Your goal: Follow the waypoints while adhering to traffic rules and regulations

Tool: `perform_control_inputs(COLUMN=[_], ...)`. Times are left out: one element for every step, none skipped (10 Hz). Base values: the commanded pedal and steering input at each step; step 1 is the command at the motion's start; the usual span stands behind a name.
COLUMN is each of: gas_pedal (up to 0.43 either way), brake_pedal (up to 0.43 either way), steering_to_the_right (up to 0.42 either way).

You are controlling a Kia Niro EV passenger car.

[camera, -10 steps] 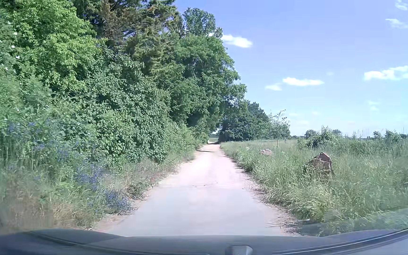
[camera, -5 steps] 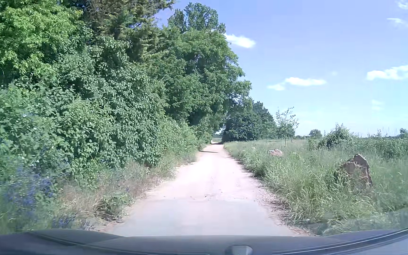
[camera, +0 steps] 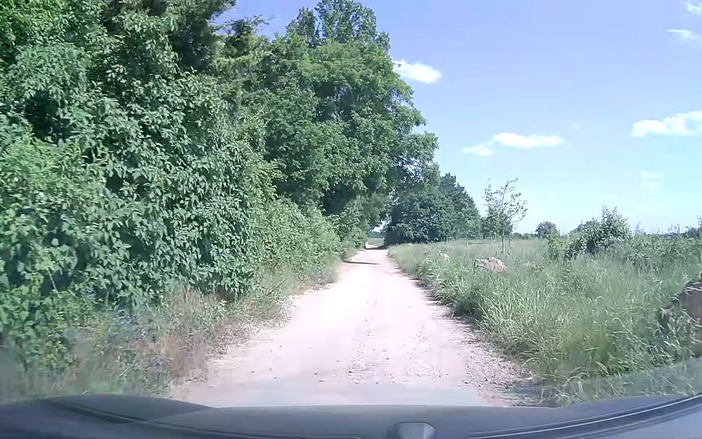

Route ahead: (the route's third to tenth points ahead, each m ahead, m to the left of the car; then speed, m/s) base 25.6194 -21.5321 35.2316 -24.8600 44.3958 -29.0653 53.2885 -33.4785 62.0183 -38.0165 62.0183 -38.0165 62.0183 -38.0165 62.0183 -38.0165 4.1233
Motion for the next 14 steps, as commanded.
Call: perform_control_inputs(gas_pedal=[0.0,0.0,0.0,0.0,0.0,0.0,0.0,0.0,0.0,0.0,0.0,0.0,0.0,0.0], brake_pedal=[0.03,0.03,0.037,0.03,0.03,0.03,0.03,0.03,0.03,0.03,0.03,0.03,0.03,0.03], steering_to_the_right=[0.003,0.006,0.006,0.006,0.006,0.008,0.008,0.007,0.007,0.008,0.008,0.008,0.008,0.011])
